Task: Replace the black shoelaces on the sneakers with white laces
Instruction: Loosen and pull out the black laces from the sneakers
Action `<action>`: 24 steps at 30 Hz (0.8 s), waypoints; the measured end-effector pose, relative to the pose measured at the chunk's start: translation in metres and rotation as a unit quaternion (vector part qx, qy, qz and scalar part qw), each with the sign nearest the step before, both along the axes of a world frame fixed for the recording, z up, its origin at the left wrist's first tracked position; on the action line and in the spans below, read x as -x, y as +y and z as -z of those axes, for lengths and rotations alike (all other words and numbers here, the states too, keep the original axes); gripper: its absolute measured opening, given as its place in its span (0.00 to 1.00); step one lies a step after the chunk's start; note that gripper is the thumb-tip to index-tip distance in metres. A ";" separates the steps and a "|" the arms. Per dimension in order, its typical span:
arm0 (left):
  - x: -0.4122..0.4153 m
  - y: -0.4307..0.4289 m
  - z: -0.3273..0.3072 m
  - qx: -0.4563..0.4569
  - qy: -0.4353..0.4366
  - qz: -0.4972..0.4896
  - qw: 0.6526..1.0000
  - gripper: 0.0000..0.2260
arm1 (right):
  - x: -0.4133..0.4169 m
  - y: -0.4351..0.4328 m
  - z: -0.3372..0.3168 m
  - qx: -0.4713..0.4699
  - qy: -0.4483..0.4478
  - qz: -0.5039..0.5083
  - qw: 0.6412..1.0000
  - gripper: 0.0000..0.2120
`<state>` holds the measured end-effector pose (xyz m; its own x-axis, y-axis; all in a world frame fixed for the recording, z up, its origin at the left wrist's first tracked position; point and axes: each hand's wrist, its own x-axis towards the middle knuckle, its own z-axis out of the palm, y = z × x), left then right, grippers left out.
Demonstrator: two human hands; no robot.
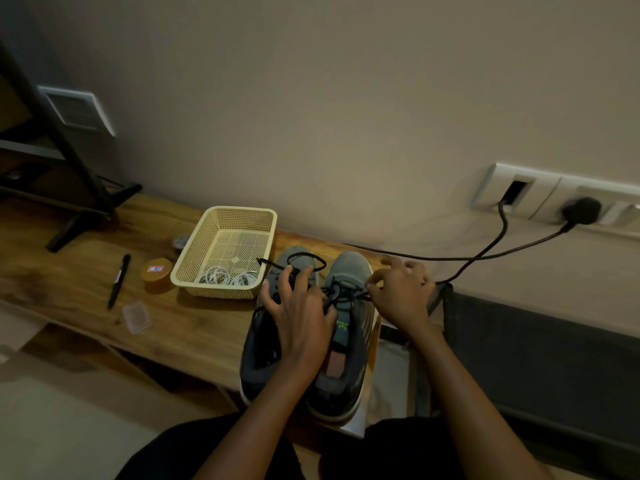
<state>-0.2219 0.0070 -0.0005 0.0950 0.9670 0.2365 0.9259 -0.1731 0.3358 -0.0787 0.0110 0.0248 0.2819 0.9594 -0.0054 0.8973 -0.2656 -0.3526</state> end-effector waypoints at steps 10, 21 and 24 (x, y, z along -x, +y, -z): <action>0.000 -0.001 0.000 0.010 -0.005 -0.007 1.000 0.08 | 0.028 0.002 0.002 0.008 -0.016 -0.093 0.995 0.08; 0.002 0.001 0.004 -0.006 -0.042 -0.014 0.999 0.05 | 0.007 -0.001 -0.001 0.008 -0.029 -0.024 0.999 0.09; 0.003 0.001 0.004 -0.004 -0.029 -0.012 0.999 0.06 | 0.026 0.003 0.000 0.025 -0.024 -0.079 0.996 0.09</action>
<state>-0.2245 0.0083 -0.0049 0.0571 0.9669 0.2488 0.9085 -0.1537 0.3887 -0.1050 0.0142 0.0243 0.1287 0.9907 -0.0435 0.9450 -0.1358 -0.2976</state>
